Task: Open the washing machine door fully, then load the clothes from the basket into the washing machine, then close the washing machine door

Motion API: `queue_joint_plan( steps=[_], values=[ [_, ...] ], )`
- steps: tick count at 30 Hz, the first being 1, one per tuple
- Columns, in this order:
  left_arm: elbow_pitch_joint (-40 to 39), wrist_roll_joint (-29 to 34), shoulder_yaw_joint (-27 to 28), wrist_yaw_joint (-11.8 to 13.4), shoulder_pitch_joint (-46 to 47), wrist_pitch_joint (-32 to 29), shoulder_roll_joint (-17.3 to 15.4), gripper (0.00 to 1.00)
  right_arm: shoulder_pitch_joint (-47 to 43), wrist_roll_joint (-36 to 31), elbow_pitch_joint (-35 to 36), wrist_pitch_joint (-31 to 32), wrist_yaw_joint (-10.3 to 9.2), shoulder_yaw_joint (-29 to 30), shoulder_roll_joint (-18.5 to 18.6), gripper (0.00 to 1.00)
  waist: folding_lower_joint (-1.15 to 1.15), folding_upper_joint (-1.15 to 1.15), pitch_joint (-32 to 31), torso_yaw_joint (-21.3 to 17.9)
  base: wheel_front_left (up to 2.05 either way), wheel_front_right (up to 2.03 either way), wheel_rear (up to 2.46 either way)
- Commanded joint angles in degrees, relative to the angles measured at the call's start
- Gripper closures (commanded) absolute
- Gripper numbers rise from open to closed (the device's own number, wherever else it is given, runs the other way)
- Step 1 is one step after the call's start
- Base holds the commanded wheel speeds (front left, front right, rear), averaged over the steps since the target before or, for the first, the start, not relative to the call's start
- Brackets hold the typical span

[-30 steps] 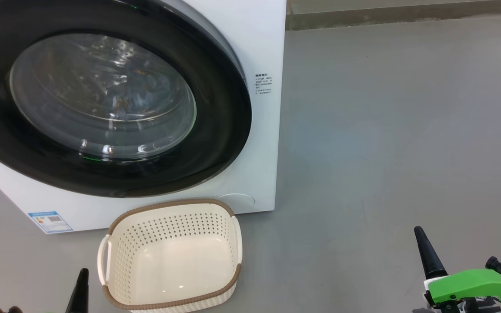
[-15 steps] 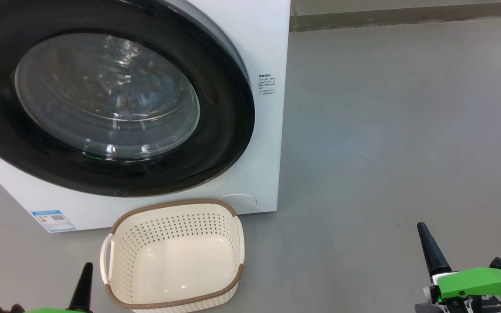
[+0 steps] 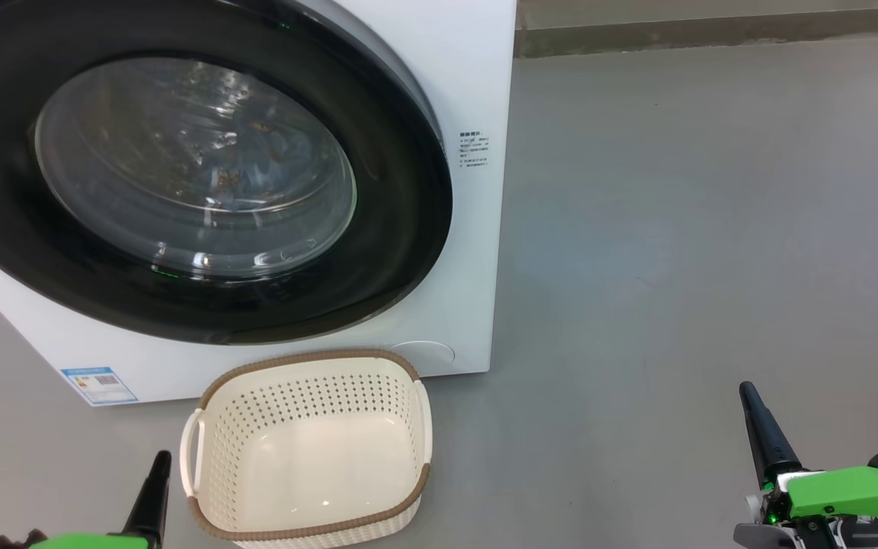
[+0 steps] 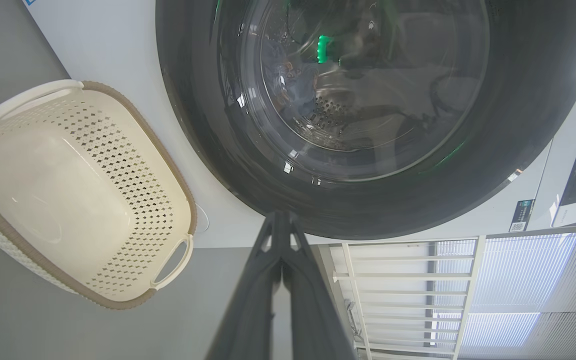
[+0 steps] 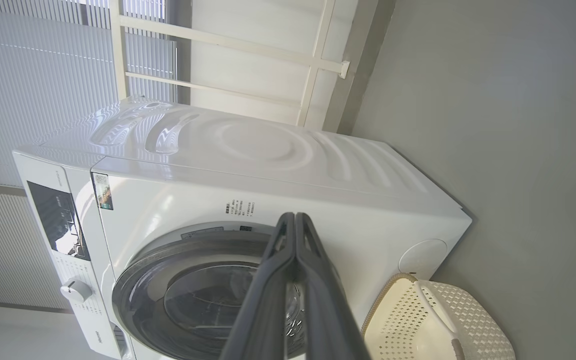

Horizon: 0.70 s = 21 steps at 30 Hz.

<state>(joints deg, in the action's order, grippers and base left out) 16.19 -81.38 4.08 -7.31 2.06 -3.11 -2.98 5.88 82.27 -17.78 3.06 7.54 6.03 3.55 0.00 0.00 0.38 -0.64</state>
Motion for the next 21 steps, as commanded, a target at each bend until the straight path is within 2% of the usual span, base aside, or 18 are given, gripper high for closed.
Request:
queue_joint_plan(
  steps=[1, 17, 21],
  values=[
    [-1.8, -1.5, 1.9, -0.2, 2.9, -0.6, -0.7, 1.00, 0.5, 1.3, 2.0, 0.7, -0.04, -0.8, 0.0, 1.00, 0.00, 0.00, 0.0, 0.0, 0.00, 0.00, 0.00],
    [-2.1, -10.4, 2.4, -0.2, 4.1, -3.3, 0.1, 1.00, 0.3, 9.5, 3.7, 3.4, -0.05, 0.5, -0.6, 1.00, 0.00, 0.00, -0.2, 0.6, 0.00, 0.00, 0.00],
    [-2.2, -10.8, 2.5, -0.2, 4.1, -3.4, 0.1, 1.00, 0.3, 9.9, 3.8, 3.5, -0.05, 0.5, -0.7, 1.00, 0.00, 0.00, -0.2, 0.6, 0.00, 0.00, 0.00]
  ],
)
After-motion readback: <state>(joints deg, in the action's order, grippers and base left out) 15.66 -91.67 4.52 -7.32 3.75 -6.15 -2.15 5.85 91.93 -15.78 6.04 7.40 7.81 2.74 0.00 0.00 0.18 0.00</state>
